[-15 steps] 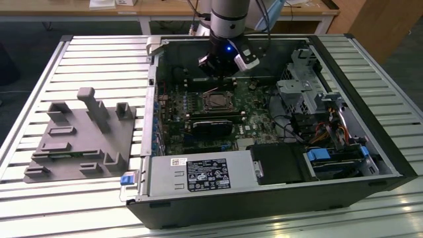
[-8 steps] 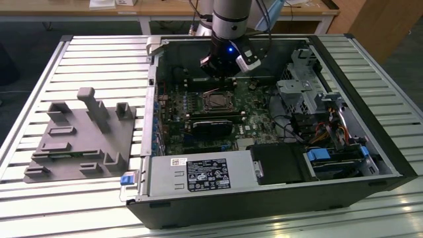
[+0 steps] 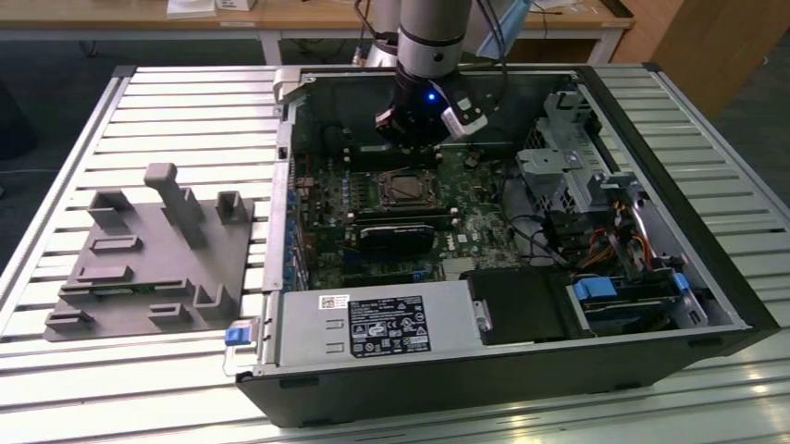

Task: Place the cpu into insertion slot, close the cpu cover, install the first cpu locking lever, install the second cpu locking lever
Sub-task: 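Install the first cpu locking lever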

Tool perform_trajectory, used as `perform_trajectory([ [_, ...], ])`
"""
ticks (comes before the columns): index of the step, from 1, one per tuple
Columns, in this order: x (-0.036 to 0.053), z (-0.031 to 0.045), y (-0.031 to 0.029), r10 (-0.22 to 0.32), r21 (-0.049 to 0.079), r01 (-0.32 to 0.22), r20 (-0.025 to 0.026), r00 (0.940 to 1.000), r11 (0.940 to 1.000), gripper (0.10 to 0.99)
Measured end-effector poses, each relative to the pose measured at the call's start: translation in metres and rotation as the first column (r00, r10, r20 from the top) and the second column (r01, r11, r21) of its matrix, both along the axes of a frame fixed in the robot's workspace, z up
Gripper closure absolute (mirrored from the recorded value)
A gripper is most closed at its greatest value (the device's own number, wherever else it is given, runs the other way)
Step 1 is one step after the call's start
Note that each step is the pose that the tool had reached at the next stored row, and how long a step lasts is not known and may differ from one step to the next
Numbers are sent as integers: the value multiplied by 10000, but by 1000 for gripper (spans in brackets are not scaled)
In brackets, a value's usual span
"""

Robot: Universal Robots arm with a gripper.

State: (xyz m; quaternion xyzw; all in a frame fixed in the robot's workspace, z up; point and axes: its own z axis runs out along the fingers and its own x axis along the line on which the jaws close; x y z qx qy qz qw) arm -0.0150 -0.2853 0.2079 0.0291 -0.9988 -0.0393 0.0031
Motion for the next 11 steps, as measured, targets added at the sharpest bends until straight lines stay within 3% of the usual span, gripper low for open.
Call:
perform_trajectory([
  [11, 25, -65, 0, -1, -162, 0, -9, 10000, 9999, 980],
])
